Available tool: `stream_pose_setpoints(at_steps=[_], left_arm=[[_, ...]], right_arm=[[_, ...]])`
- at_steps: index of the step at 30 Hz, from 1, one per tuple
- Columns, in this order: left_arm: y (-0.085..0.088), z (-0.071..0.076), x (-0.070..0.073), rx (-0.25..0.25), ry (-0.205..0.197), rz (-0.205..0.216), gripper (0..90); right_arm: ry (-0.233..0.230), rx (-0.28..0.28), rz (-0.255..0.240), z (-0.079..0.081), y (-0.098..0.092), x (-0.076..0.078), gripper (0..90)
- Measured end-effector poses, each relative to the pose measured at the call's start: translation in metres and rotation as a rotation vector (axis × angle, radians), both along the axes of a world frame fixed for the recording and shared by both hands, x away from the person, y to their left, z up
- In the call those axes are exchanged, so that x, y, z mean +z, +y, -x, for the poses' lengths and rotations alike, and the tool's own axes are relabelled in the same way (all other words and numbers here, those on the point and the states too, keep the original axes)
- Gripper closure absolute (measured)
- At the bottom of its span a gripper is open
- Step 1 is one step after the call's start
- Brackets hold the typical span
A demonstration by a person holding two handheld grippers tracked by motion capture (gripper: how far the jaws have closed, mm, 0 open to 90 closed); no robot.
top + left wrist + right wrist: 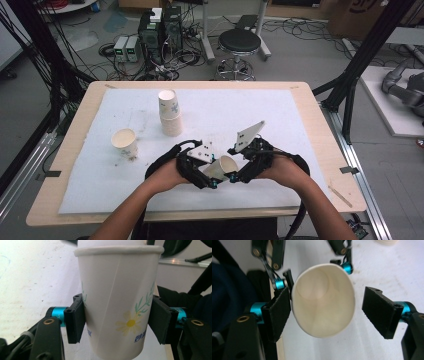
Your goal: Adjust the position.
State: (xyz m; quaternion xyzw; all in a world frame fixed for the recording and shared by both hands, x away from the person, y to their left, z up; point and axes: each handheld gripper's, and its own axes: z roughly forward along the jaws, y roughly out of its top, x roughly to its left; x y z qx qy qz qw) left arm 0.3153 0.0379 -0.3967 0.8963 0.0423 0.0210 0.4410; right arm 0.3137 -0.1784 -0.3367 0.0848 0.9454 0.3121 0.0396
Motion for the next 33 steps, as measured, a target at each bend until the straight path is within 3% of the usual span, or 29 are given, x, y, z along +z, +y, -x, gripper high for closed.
stream_pose_setpoints(at_steps=[5,11,14,18,24,29,33], left_arm=[[0.009,-0.002,-0.006,0.060,0.008,0.080,35.3],[0.018,-0.003,-0.011,0.121,-0.012,0.155,35.3],[0.022,-0.004,-0.013,0.155,-0.020,0.175,35.3],[0.030,-0.005,-0.019,0.228,-0.032,0.236,35.1],[0.042,-0.008,-0.024,0.307,-0.049,0.336,34.9],[0.051,-0.009,-0.024,0.353,-0.070,0.427,34.4],[0.054,-0.008,-0.024,0.367,-0.098,0.463,34.0]], right_arm=[[-0.003,-0.056,-0.121,0.002,-0.019,0.003,22.1],[-0.022,-0.158,-0.253,0.004,-0.045,0.001,22.1],[-0.047,-0.202,-0.297,0.006,-0.054,-0.002,22.1],[-0.104,-0.290,-0.358,0.010,-0.070,-0.010,21.6],[-0.138,-0.405,-0.414,0.015,-0.092,-0.027,21.6],[-0.162,-0.474,-0.422,0.021,-0.103,-0.040,21.7],[-0.184,-0.514,-0.441,0.023,-0.111,-0.046,21.7]])
